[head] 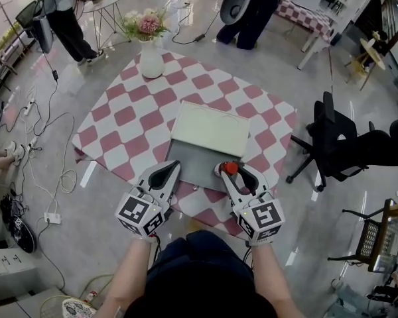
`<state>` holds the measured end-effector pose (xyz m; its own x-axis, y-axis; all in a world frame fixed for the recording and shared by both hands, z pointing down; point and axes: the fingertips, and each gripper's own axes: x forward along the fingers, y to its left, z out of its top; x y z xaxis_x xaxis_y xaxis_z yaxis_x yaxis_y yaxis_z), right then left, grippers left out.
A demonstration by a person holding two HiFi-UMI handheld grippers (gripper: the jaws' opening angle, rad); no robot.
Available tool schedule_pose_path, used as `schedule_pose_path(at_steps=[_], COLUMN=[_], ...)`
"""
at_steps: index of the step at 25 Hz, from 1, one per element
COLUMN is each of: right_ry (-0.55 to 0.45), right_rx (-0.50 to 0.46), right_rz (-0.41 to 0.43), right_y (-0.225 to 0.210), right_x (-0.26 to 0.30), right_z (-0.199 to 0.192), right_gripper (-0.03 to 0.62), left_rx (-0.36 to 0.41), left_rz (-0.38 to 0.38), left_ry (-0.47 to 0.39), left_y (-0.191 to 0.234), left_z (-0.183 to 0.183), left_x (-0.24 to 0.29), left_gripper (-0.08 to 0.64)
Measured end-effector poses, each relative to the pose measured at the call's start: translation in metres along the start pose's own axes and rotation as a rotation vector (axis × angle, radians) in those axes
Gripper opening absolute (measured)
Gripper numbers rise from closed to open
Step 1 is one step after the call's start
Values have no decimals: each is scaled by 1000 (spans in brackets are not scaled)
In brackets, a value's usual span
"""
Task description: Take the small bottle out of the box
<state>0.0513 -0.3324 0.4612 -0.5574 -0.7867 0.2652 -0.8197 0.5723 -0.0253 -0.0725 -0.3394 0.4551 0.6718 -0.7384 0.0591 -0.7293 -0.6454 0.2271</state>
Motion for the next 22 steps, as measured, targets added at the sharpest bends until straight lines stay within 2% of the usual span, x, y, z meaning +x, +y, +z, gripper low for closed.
schedule_pose_path(at_steps=[11, 22], right_ry=[-33, -60], right_rx=[7, 22], right_rz=[5, -37], right_y=[-4, 9], right_x=[-12, -20], right_z=[15, 34], right_gripper=[146, 146], left_rx=[21, 31], left_rz=[-14, -53], left_ry=[-19, -13], left_y=[-6, 1], left_z=[13, 29], left_x=[4, -8], left_gripper=[9, 9])
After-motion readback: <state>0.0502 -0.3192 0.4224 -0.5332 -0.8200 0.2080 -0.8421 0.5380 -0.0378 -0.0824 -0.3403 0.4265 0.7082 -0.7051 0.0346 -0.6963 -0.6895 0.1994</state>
